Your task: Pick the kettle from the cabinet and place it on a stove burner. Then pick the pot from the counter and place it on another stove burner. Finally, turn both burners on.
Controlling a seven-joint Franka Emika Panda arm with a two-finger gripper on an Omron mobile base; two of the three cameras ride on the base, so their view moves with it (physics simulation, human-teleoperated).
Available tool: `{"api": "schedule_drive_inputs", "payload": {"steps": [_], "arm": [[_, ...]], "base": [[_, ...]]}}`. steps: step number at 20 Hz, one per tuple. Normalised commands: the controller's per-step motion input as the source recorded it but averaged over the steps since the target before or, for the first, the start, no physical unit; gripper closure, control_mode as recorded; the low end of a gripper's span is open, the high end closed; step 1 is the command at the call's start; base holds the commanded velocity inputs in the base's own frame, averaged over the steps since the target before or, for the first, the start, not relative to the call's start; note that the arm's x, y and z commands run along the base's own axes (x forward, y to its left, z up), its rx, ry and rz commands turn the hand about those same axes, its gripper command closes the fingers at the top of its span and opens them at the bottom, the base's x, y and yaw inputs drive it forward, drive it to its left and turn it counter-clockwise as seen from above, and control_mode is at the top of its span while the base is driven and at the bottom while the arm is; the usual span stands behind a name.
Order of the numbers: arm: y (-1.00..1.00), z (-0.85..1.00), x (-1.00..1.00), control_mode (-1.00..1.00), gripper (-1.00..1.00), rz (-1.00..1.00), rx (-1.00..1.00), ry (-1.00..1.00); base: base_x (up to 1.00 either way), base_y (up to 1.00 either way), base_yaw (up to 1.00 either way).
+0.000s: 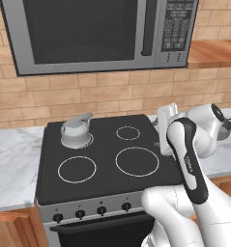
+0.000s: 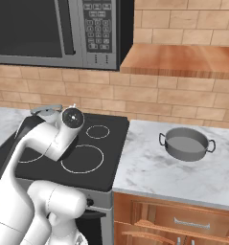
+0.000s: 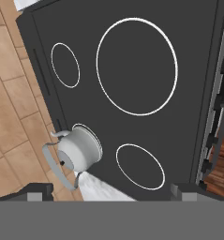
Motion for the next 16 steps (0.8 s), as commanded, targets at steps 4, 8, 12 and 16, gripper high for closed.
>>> {"api": "schedule_drive_inputs", "payload": {"steps": [4,8,12,16], "arm": [[-0.05,0.0,0.0,-1.0,-1.0,0.0,0.01,0.0],[0.0,0.0,0.0,1.0,-1.0,0.0,0.0,0.0],[0.0,0.0,0.0,1.0,-1.0,0.0,0.0,0.0],[0.0,0.0,0.0,1.0,-1.0,0.0,0.0,0.0]], "base": [[0.0,0.0,0.0],[-0.17,-0.17,0.0],[-0.31,-0.27,0.0],[-0.5,-0.24,0.0]]}}
